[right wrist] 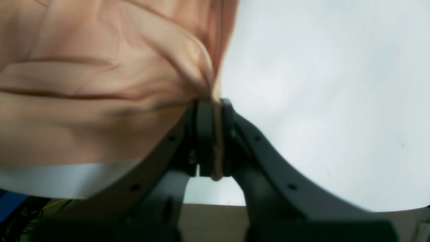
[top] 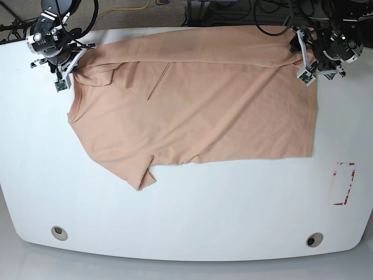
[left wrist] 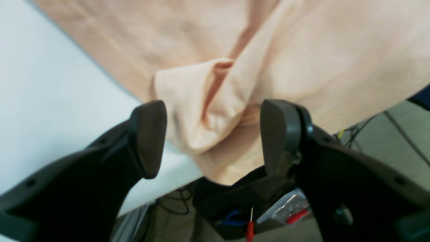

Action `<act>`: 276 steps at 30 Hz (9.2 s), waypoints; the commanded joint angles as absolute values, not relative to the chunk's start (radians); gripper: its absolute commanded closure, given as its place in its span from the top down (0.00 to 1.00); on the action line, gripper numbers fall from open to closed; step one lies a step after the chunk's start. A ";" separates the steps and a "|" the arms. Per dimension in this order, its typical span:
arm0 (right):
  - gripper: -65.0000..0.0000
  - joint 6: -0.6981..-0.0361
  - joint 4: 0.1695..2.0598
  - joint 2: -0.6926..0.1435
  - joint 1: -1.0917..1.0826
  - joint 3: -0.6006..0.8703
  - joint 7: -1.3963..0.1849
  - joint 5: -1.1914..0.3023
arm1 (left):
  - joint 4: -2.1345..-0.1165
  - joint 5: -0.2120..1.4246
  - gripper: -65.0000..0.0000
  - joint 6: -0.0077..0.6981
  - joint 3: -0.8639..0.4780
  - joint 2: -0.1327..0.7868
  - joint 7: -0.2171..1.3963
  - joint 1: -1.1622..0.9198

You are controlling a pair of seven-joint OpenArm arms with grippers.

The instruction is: Fold the T-shirt properly

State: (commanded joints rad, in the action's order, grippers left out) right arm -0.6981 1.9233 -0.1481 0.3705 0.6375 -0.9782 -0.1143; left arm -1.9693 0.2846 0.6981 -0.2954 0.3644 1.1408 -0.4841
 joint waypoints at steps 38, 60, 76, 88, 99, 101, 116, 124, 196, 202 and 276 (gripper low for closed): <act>0.01 -0.698 1.923 -0.117 0.371 0.638 -0.978 -0.113 | -1.873 0.188 0.18 0.698 -0.294 0.384 1.141 -0.366; 0.01 -0.698 1.922 -0.114 0.357 0.638 -0.978 -0.108 | -1.870 0.091 0.19 0.698 -0.292 0.384 1.142 -0.202; 0.05 -0.698 1.925 -0.114 0.340 0.638 -0.981 -0.108 | -1.908 0.180 0.43 0.698 -0.298 0.407 1.193 -0.180; 0.75 -0.698 1.946 -0.116 0.335 0.647 -0.980 -0.108 | -1.934 0.222 0.55 0.698 -0.300 0.404 1.193 -0.223; 0.77 -0.698 1.948 -0.114 0.242 0.657 -0.978 -0.113 | -1.936 0.225 0.55 0.698 -0.295 0.343 1.191 -0.271; 0.77 -0.698 1.948 -0.113 0.225 0.654 -0.978 -0.114 | -1.942 0.225 0.55 0.698 -0.294 0.341 1.191 -0.289; 0.61 -0.698 1.943 -0.084 0.168 0.618 -0.984 -0.120 | -1.985 0.225 0.55 0.698 -0.271 0.272 1.191 -0.466; 0.61 -0.698 1.949 -0.090 0.188 0.618 -0.984 -0.120 | -1.983 0.222 0.55 0.698 -0.272 0.275 1.182 -0.501; 0.60 -0.698 1.840 -0.025 0.249 0.291 -0.978 -0.120 | -1.968 0.216 0.51 0.698 -0.343 0.378 1.136 -0.294; 0.45 -0.698 1.821 -0.025 0.242 0.300 -0.958 -0.120 | -1.968 0.216 0.51 0.698 -0.335 0.378 1.136 -0.295; 0.00 -0.698 1.966 -0.022 0.232 0.300 -0.941 -0.127 | -1.966 0.214 0.51 0.698 -0.308 0.380 1.136 -0.297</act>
